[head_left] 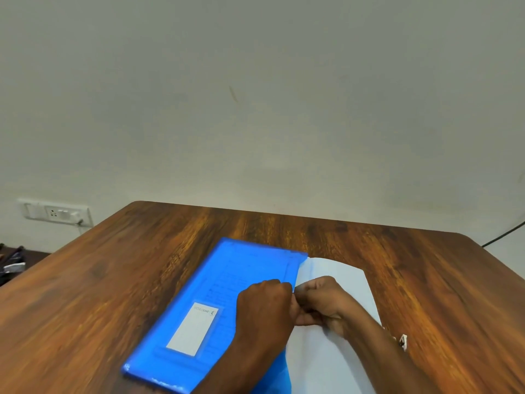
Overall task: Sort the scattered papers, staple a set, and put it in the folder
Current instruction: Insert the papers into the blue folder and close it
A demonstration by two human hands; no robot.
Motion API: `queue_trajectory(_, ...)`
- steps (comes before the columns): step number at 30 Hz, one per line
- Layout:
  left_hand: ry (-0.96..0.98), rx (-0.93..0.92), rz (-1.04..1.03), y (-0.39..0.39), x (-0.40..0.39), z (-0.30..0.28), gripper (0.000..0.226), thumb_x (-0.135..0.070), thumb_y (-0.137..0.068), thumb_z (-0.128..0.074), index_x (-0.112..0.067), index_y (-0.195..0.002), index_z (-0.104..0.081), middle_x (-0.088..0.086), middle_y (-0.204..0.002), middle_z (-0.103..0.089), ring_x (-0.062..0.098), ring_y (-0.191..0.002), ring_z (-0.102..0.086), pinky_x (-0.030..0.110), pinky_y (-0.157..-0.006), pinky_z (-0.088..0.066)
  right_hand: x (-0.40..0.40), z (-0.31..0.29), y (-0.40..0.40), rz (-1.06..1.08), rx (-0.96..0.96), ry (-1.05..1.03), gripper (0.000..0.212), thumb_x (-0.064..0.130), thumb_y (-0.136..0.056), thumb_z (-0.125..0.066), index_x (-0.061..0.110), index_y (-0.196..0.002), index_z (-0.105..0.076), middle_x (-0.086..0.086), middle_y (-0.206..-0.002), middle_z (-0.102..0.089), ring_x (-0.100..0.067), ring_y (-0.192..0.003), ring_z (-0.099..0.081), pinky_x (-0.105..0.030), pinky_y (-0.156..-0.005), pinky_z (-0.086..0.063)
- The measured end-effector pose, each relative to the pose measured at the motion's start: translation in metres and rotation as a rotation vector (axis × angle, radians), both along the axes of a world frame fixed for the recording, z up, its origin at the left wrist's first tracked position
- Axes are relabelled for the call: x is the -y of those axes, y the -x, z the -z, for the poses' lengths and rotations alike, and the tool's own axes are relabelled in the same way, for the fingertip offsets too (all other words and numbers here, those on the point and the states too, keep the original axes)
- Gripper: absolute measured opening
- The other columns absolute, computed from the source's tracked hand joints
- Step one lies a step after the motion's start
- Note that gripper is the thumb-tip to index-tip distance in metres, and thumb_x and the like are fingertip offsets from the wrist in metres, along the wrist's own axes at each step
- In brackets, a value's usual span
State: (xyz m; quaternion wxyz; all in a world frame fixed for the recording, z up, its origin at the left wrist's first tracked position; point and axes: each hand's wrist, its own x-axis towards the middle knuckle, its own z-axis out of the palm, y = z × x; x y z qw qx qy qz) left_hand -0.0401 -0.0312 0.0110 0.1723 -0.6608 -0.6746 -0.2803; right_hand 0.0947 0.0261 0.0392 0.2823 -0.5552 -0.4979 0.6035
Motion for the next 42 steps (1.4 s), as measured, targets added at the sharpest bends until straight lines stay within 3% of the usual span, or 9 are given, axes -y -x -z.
queue_trajectory(4,0.014,-0.017,0.017,-0.002,0.001,0.002,0.04,-0.032,-0.057,-0.083,-0.019,-0.048,-0.046,-0.002,-0.046,-0.05,0.016,-0.037,-0.048,0.026,-0.038,-0.027,0.004,0.0,-0.002,0.013,-0.001,0.002,0.015,-0.015,-0.092,-0.059,-0.016,-0.093,-0.074,-0.032,-0.091,-0.075,-0.03,-0.066,-0.077,-0.032,-0.057,-0.063)
queue_trajectory(10,0.035,-0.017,0.014,-0.001,0.001,0.002,0.035,-0.036,-0.057,-0.081,-0.018,-0.048,-0.052,-0.003,-0.046,-0.054,0.016,-0.039,-0.05,0.027,-0.043,-0.02,0.009,0.018,0.019,0.148,0.022,-0.116,0.026,-0.02,-0.084,-0.047,-0.003,-0.08,-0.066,-0.022,-0.072,-0.054,-0.021,-0.046,-0.052,-0.025,-0.045,-0.051)
queue_trajectory(14,0.108,0.217,0.034,0.006,0.004,-0.005,0.033,-0.054,-0.077,-0.057,-0.025,-0.074,-0.071,-0.008,-0.068,-0.07,0.013,-0.066,-0.063,0.034,-0.058,-0.05,0.009,0.017,0.015,0.14,-0.006,-0.1,0.017,-0.021,-0.084,-0.058,-0.008,-0.081,-0.068,-0.022,-0.072,-0.061,-0.023,-0.05,-0.064,-0.028,-0.049,-0.057)
queue_trajectory(19,0.106,0.37,-0.083,0.042,0.0,-0.014,0.036,-0.059,-0.077,-0.066,-0.03,-0.097,-0.074,-0.014,-0.094,-0.076,0.012,-0.093,-0.07,0.032,-0.077,-0.055,0.01,0.009,0.011,0.109,-0.073,-0.031,0.013,-0.019,-0.09,-0.061,-0.011,-0.083,-0.067,-0.024,-0.075,-0.073,-0.03,-0.059,-0.075,-0.034,-0.052,-0.062)
queue_trajectory(24,0.206,0.3,-0.339,0.083,-0.005,-0.01,0.067,-0.06,-0.081,-0.071,-0.02,-0.133,-0.058,0.007,-0.129,-0.067,0.03,-0.119,-0.063,0.043,-0.094,-0.051,0.006,0.001,-0.002,0.087,-0.004,-0.034,0.012,-0.011,-0.094,-0.064,-0.017,-0.101,-0.071,-0.027,-0.077,-0.073,-0.028,-0.055,-0.072,-0.035,-0.053,-0.063)
queue_trajectory(27,0.322,0.28,-0.455,0.091,-0.008,-0.004,0.093,-0.076,-0.076,-0.067,-0.017,-0.145,-0.044,0.011,-0.144,-0.052,0.033,-0.131,-0.052,0.05,-0.099,-0.047,0.006,-0.005,-0.013,0.062,0.022,-0.06,0.026,0.015,-0.094,-0.077,-0.01,-0.101,-0.073,-0.028,-0.086,-0.077,-0.032,-0.068,-0.075,-0.041,-0.065,-0.066)
queue_trajectory(30,0.37,0.257,-0.462,0.09,-0.007,-0.003,0.09,-0.08,-0.076,-0.063,-0.019,-0.14,-0.048,0.01,-0.142,-0.052,0.031,-0.133,-0.048,0.05,-0.098,-0.046,0.013,-0.007,-0.023,0.016,0.065,-0.081,0.042,0.032,-0.081,-0.089,-0.004,-0.099,-0.075,-0.023,-0.087,-0.078,-0.03,-0.073,-0.076,-0.037,-0.064,-0.064)
queue_trajectory(36,0.433,0.221,-0.472,0.088,-0.004,-0.005,0.072,-0.081,-0.079,-0.059,-0.025,-0.124,-0.061,0.008,-0.14,-0.052,0.031,-0.133,-0.044,0.052,-0.098,-0.044,0.024,0.001,-0.002,0.032,0.275,-0.149,0.045,0.007,-0.073,-0.094,0.005,-0.106,-0.063,-0.023,-0.073,-0.076,-0.024,-0.051,-0.064,-0.03,-0.05,-0.055)
queue_trajectory(42,0.482,0.196,-0.49,0.086,-0.003,-0.008,0.069,-0.082,-0.08,-0.057,-0.027,-0.121,-0.064,0.009,-0.141,-0.05,0.033,-0.134,-0.041,0.054,-0.1,-0.04,0.026,0.011,0.004,0.067,0.422,-0.329,0.04,0.015,-0.072,-0.095,0.014,-0.099,-0.065,-0.009,-0.061,-0.075,-0.018,-0.049,-0.07,-0.026,-0.047,-0.052)
